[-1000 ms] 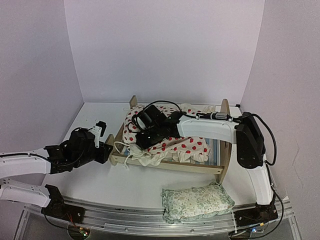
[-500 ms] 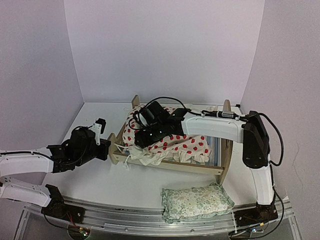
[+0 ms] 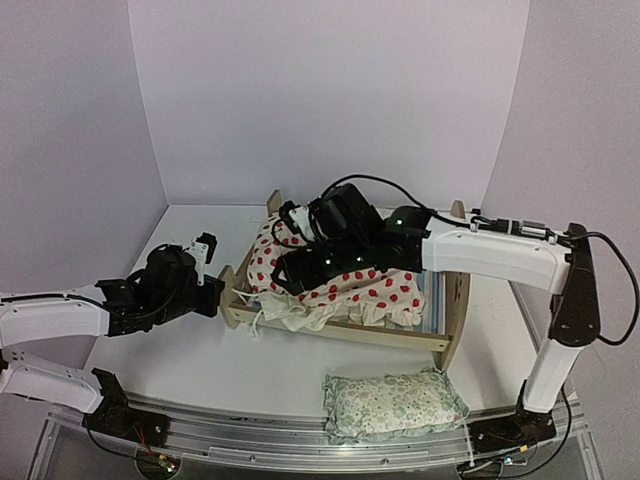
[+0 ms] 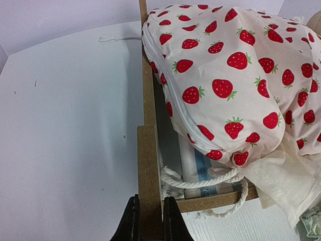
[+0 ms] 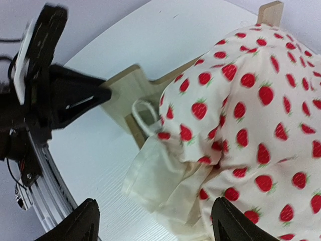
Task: Set up the pet bed
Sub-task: Cross the left ropes of the mattress at the bed frame base.
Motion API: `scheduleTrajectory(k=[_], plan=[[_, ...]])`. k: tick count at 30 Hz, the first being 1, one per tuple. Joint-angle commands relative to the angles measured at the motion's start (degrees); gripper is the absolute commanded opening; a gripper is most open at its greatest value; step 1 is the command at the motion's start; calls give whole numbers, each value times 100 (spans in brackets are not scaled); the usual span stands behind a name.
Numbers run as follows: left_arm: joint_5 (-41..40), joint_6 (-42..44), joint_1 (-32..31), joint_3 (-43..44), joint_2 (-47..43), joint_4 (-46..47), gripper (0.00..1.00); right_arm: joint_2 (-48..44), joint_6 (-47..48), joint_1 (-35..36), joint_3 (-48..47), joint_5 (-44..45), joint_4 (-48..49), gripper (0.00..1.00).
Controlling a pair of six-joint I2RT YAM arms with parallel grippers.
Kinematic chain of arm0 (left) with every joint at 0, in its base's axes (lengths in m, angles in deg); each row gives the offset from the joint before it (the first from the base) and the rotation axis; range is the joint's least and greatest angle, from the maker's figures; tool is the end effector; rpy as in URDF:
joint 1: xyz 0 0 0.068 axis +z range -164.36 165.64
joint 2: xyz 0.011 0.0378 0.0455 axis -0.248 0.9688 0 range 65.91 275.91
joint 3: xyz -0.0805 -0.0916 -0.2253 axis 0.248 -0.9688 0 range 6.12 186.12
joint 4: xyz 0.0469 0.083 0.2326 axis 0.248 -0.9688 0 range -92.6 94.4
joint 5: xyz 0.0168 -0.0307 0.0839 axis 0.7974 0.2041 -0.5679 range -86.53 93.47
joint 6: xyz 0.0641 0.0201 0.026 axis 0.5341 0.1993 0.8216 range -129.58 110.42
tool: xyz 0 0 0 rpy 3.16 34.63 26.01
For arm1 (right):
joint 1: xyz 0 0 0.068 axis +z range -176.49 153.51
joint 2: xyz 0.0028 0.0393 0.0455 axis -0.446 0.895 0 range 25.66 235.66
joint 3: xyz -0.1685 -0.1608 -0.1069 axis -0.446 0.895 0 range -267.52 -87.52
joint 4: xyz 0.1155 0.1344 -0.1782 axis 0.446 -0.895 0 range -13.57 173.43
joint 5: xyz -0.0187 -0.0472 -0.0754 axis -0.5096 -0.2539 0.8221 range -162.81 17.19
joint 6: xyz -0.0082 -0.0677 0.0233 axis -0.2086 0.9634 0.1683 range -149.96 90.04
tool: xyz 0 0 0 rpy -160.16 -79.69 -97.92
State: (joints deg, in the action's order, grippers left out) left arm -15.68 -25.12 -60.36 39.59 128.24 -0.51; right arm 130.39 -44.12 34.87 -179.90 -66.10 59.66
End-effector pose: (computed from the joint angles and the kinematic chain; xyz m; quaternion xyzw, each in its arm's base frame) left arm 0.1862 -0.1647 0.1992 0.1528 0.8597 -0.1117 0.4744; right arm 0.2131 0.3757 0.2822 -0.3319 0.8262 0.2357 0.3895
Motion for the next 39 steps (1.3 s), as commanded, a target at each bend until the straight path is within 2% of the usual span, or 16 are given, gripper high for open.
scheduleTrajectory(k=[1,4,8,20,30,39], plan=[[424,229,-85,581,-96,346,0,-463,-331,537,1097,116,726,76],[451,230,-91,655,-111,304,0,-671,-563,819,1997,294,1571,74],[465,269,-90,710,-126,257,0,-637,-775,1059,2691,539,2435,71],[441,391,-95,757,3,399,0,828,-737,1431,3217,1272,5088,68],[-55,782,-86,710,509,1067,0,1273,-184,1423,3037,2084,5147,68],[-603,1300,-70,886,959,1582,0,1287,-74,1423,3026,1933,4924,68]])
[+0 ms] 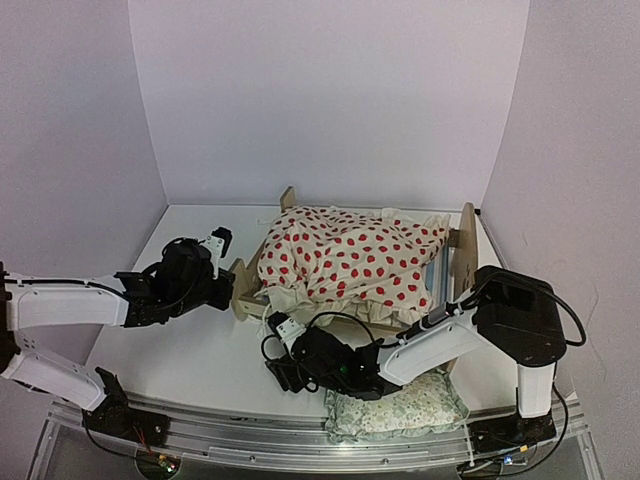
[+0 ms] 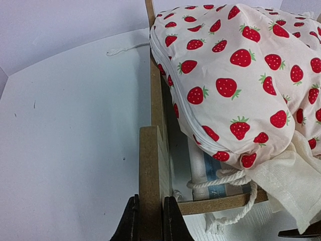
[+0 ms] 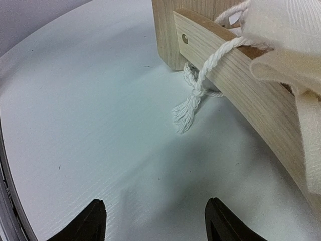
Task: Set up the pet bed
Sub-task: Cross the left ropes of the mattress at the bed frame base.
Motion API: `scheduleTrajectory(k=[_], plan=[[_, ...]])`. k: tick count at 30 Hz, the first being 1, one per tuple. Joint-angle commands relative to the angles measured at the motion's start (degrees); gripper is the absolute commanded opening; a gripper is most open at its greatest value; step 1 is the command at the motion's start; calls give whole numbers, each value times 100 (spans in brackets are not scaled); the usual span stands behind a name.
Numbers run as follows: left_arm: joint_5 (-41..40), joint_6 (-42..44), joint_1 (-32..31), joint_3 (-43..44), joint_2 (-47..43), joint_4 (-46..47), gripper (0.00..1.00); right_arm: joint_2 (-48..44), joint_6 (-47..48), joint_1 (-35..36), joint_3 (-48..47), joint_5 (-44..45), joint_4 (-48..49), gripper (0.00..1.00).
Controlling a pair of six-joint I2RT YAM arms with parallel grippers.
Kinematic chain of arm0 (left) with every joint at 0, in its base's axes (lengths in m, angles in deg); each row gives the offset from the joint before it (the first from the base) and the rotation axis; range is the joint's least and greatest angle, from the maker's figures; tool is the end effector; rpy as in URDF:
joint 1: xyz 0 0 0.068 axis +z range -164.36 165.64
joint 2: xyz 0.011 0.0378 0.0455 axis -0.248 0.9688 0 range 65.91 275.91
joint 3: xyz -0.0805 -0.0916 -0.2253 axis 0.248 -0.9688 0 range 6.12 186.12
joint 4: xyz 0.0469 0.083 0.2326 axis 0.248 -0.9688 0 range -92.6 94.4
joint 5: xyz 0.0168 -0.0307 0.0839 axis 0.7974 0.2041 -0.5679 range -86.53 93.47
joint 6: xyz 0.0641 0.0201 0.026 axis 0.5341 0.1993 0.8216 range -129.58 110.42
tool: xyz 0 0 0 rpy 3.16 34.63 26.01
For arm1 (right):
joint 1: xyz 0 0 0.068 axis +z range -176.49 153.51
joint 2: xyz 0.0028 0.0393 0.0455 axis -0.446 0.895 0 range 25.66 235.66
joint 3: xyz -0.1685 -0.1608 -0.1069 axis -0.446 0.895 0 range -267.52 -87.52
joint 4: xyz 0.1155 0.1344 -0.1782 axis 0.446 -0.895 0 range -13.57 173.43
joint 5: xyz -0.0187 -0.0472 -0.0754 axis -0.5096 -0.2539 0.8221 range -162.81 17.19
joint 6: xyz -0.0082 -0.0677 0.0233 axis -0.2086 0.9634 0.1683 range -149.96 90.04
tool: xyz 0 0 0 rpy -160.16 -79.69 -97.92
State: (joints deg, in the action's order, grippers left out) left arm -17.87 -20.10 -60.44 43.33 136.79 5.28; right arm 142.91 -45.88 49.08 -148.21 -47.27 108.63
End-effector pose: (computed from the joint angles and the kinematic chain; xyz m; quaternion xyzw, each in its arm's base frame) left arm 0.2072 -0.1840 0.1967 0.1790 0.8486 -0.0799 0.4914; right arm 0.1298 0.4015 0.1041 -0.3290 0.7916 0.2076 0.4713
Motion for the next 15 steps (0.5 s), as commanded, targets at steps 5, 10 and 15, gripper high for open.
scheduleTrajectory(k=[5,10,15], plan=[[-669,1114,16,578,451,1299,0,39,89,2,-130,-13,-104,69],[-495,1309,274,646,744,1560,0,-12,74,2,-86,-6,-216,69],[-404,1492,442,771,1230,1845,0,-27,77,2,-65,-14,-272,69]])
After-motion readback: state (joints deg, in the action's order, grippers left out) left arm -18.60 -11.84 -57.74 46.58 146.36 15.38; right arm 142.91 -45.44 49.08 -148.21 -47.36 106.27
